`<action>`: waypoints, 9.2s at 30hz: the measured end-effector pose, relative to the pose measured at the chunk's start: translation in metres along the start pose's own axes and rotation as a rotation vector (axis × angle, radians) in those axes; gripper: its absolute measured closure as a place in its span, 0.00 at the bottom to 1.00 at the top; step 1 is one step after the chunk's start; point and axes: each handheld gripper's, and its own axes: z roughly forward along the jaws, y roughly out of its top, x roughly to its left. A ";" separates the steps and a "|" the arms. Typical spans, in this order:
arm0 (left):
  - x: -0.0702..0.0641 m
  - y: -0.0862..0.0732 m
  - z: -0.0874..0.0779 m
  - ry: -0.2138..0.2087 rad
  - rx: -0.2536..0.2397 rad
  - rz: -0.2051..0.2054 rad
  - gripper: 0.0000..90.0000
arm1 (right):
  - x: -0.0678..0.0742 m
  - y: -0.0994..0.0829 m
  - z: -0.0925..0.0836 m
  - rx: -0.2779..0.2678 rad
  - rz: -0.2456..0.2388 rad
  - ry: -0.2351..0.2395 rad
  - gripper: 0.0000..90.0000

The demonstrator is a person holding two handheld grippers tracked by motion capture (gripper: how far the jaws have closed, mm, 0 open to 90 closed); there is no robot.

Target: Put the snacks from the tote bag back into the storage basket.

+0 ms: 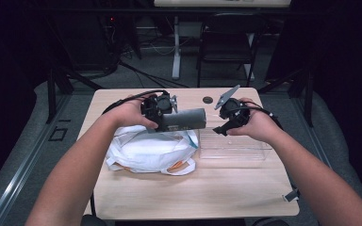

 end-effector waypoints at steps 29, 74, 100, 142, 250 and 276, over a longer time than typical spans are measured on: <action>-0.002 0.030 0.004 -0.005 -0.003 0.048 0.47 | -0.003 0.022 -0.013 0.013 -0.115 -0.026 0.32; -0.013 0.051 0.006 0.035 -0.032 0.142 0.47 | 0.011 0.040 0.017 0.103 -0.221 0.059 0.39; -0.011 0.043 0.001 0.018 -0.093 0.089 0.40 | 0.012 0.036 0.018 0.095 -0.210 0.072 0.44; 0.003 -0.011 -0.006 0.054 -0.075 -0.035 0.40 | -0.013 0.020 0.000 0.034 -0.168 0.025 0.48; -0.008 -0.116 0.040 0.013 -0.052 -0.253 0.42 | -0.052 -0.080 0.064 0.167 -0.091 -0.004 0.47; -0.012 -0.121 0.045 0.006 -0.038 -0.270 0.42 | -0.065 -0.082 0.075 0.155 -0.117 0.030 0.46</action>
